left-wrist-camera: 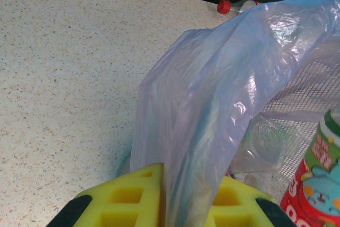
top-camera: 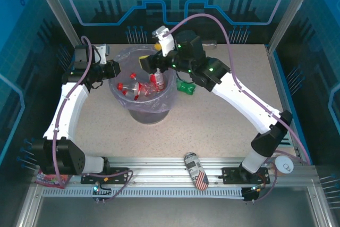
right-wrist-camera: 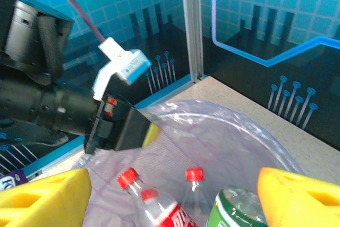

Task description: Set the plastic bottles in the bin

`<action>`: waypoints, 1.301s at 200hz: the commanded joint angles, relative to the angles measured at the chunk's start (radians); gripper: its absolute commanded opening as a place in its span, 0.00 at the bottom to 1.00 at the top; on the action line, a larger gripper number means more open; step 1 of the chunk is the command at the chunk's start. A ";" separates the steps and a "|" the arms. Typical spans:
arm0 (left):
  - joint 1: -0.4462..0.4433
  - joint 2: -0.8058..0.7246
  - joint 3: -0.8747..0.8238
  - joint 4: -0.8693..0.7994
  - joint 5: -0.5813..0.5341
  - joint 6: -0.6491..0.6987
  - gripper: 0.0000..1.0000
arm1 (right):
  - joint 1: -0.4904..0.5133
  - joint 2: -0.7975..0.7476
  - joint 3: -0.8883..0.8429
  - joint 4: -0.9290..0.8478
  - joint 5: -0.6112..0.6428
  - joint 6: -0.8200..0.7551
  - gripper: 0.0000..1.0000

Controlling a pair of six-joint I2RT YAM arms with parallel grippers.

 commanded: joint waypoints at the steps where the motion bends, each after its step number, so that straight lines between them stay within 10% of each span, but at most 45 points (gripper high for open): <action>1: -0.021 0.028 -0.041 -0.078 0.009 0.045 0.00 | -0.061 -0.067 -0.080 0.015 0.037 -0.012 0.83; 107: -0.022 0.028 -0.039 -0.080 0.006 0.048 0.00 | -0.391 -0.062 -0.303 -0.090 -0.015 -0.096 0.84; 260: -0.022 0.042 -0.040 -0.082 0.004 0.051 0.00 | -0.351 0.505 -0.066 -0.257 -0.013 -0.200 0.94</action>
